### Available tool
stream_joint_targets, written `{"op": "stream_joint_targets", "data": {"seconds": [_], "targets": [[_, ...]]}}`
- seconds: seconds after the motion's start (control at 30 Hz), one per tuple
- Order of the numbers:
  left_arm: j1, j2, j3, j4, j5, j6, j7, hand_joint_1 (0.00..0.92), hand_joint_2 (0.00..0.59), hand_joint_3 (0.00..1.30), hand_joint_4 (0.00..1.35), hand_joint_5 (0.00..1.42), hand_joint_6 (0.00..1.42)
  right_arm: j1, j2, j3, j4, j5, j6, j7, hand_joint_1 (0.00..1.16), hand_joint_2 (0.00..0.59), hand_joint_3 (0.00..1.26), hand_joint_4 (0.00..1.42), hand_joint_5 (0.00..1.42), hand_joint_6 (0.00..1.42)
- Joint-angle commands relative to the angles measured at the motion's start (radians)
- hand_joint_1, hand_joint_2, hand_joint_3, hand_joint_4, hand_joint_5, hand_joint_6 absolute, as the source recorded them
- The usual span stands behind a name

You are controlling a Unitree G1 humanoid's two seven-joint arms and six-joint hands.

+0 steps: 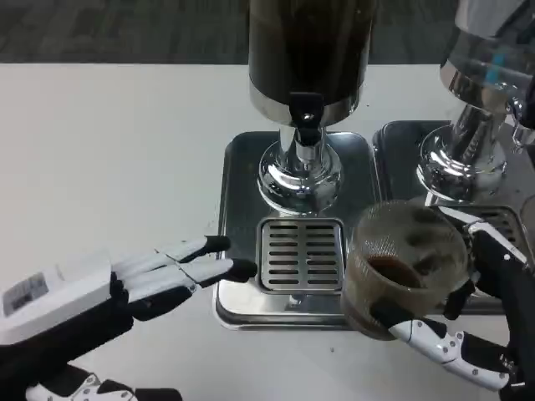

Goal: Grasp the cup under the faucet to collect the drink, then remove the cup.

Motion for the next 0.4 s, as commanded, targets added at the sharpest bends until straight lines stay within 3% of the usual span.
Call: {"op": "stream_joint_targets", "data": {"seconds": [0.03, 0.4], "targets": [[0.002, 0.013, 0.004, -0.003, -0.010, 0.003, -0.001, 0.000, 0.184, 0.09, 0.00, 0.00, 0.05, -0.009, 0.004, -0.005, -0.033, 0.024, -0.032, -0.003, 0.69, 0.218, 0.62, 0.69, 0.80, 1.06], [0.000, 0.014, 0.004, -0.001, -0.011, 0.005, -0.002, 0.000, 0.184, 0.09, 0.00, 0.00, 0.05, -0.012, 0.005, -0.006, -0.028, 0.028, -0.034, -0.005, 0.69, 0.218, 0.62, 0.69, 0.81, 1.06]]}}
